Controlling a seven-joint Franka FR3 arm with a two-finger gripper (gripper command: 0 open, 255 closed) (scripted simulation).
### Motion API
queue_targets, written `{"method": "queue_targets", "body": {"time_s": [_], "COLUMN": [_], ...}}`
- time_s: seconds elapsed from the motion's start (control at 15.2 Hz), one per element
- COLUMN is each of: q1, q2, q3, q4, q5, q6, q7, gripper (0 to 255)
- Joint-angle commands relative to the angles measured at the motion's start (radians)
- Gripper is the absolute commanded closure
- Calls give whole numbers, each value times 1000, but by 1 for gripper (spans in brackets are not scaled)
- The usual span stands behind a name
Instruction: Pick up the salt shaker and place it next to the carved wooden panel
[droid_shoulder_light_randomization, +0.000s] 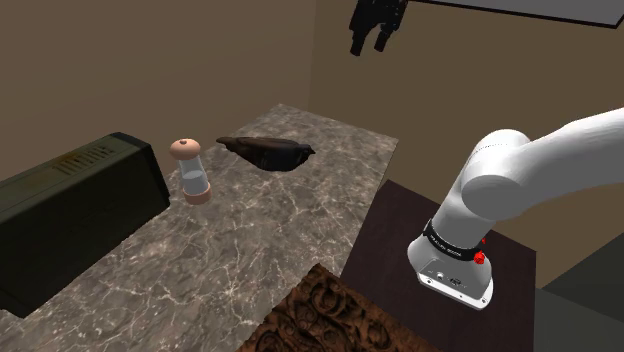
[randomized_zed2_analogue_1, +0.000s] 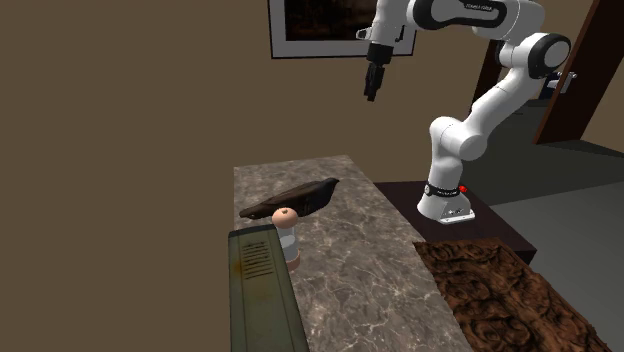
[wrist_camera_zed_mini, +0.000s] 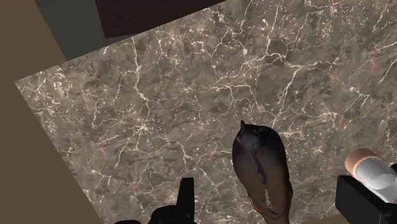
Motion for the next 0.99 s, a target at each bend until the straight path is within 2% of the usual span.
{"method": "queue_targets", "body": {"time_s": [0.0,0.46,0.92], "q1": [0,34,62], "q2": [0,169,375], "q3": [0,83,162], "q4": [0,5,68], "q5": [0,68,112], "q6": [0,146,276], "q7": [0,100,192], "gripper": [0,0,0]}}
